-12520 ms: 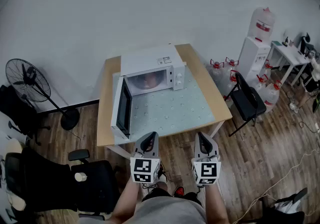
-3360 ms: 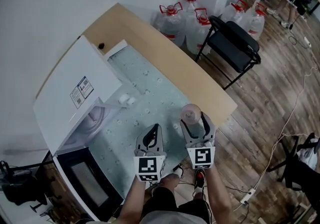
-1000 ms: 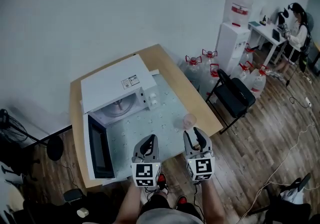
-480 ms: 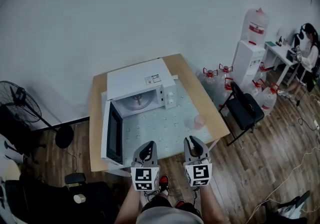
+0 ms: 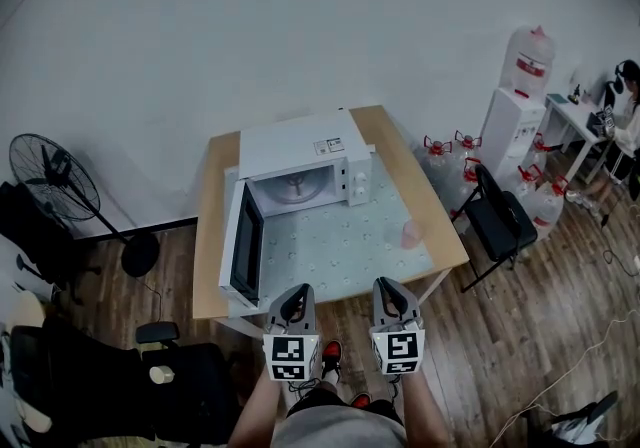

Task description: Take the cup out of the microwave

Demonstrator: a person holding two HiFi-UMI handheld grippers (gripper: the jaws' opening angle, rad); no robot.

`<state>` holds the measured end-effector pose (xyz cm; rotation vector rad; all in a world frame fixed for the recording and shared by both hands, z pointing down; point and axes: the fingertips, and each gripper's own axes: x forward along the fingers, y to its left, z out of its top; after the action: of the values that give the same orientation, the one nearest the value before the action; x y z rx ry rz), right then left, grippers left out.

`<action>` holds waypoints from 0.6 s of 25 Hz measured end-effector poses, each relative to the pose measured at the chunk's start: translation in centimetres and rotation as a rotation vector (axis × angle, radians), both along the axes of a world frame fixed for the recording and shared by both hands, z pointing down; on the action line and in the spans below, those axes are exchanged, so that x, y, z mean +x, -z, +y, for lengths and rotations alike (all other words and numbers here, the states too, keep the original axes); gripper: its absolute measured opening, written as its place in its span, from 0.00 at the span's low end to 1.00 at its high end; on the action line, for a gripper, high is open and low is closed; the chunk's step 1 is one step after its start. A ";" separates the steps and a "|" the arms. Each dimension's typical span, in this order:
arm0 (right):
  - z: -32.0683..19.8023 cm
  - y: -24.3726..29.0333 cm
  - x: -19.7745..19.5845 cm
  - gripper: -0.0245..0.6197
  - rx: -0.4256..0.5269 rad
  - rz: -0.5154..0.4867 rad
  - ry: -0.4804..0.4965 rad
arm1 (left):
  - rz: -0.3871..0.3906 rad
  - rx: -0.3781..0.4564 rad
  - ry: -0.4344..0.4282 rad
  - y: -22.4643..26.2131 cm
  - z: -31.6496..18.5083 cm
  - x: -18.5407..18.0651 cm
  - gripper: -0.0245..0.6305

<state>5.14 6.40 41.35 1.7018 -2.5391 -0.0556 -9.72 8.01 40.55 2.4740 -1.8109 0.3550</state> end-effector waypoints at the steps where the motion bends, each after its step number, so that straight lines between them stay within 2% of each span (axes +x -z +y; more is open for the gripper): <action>1: 0.3 -0.1 -0.1 0.08 0.001 0.003 0.001 | 0.000 -0.002 0.003 -0.1 0.3 -0.1 0.07; 15: 1.8 0.4 -0.5 0.07 0.004 -0.001 0.019 | -0.005 0.020 0.007 0.4 1.9 -0.4 0.07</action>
<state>4.65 8.19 40.97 1.6798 -2.5576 -0.0613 -10.13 9.90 40.12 2.4817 -1.8334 0.3446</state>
